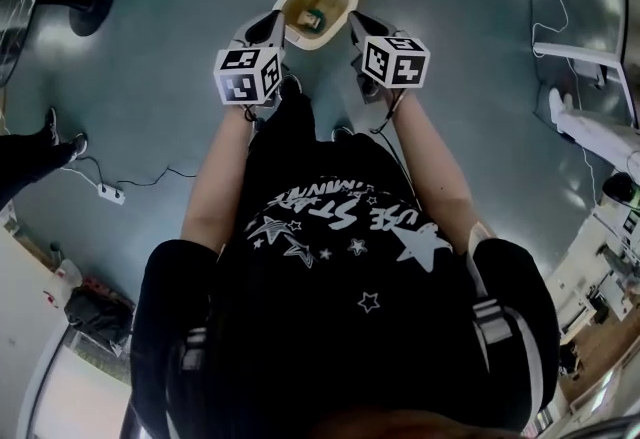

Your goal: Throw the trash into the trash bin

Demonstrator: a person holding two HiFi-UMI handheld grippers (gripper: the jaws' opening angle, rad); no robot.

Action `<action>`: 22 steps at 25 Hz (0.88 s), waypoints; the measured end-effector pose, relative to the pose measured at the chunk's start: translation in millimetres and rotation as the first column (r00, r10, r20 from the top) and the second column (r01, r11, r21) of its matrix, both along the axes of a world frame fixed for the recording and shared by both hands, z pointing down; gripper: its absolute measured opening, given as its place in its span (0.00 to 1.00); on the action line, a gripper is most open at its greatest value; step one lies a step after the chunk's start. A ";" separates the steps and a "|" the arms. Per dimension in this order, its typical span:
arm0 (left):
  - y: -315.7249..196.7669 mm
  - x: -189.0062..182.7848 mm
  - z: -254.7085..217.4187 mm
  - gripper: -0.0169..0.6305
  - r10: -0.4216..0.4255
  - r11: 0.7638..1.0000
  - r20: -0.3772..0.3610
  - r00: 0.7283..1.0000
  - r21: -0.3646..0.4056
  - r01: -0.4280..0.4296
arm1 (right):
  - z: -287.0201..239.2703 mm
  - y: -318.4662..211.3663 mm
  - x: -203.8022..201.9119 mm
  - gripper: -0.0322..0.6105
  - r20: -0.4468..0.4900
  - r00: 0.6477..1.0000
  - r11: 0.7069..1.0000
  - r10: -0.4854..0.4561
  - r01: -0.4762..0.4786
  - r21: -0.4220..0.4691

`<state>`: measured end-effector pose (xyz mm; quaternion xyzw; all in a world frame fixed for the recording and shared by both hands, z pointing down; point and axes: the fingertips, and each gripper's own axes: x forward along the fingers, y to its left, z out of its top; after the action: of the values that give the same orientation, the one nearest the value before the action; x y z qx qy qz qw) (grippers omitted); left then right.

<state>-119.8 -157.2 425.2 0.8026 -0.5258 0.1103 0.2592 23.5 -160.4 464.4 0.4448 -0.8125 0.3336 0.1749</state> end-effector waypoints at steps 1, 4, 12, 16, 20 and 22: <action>7.2 3.2 -2.9 0.04 -0.007 1.000 0.000 1.000 0.004 0.007 | -2.7 7.4 3.6 0.06 0.007 1.000 1.000 -0.009 0.009 0.002; 28.7 15.0 -9.5 0.04 -0.021 1.000 -0.004 1.000 0.019 0.021 | -6.6 28.2 15.4 0.06 0.029 0.999 0.999 -0.037 0.037 0.009; 77.9 54.3 -33.9 0.04 -0.031 0.997 0.015 0.999 0.071 0.030 | -35.9 74.8 43.6 0.06 0.046 0.993 0.992 -0.112 0.109 0.068; 106.3 66.8 -43.7 0.04 -0.042 0.995 0.021 0.999 0.091 0.040 | -35.7 99.1 52.5 0.06 0.070 0.988 0.988 -0.137 0.132 0.073; 132.0 75.8 -52.1 0.04 -0.059 0.992 0.025 0.998 0.112 0.055 | -42.6 116.8 60.5 0.06 0.081 0.983 0.983 -0.166 0.158 0.097; 142.8 78.4 -55.8 0.04 -0.070 0.991 0.030 0.997 0.121 0.066 | -44.7 124.6 64.5 0.06 0.077 0.981 0.980 -0.177 0.169 0.106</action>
<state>-41.4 -14.3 369.4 0.7964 -0.5628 0.0835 0.2051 88.0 -35.9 419.7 0.3657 -0.8704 0.2953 0.1462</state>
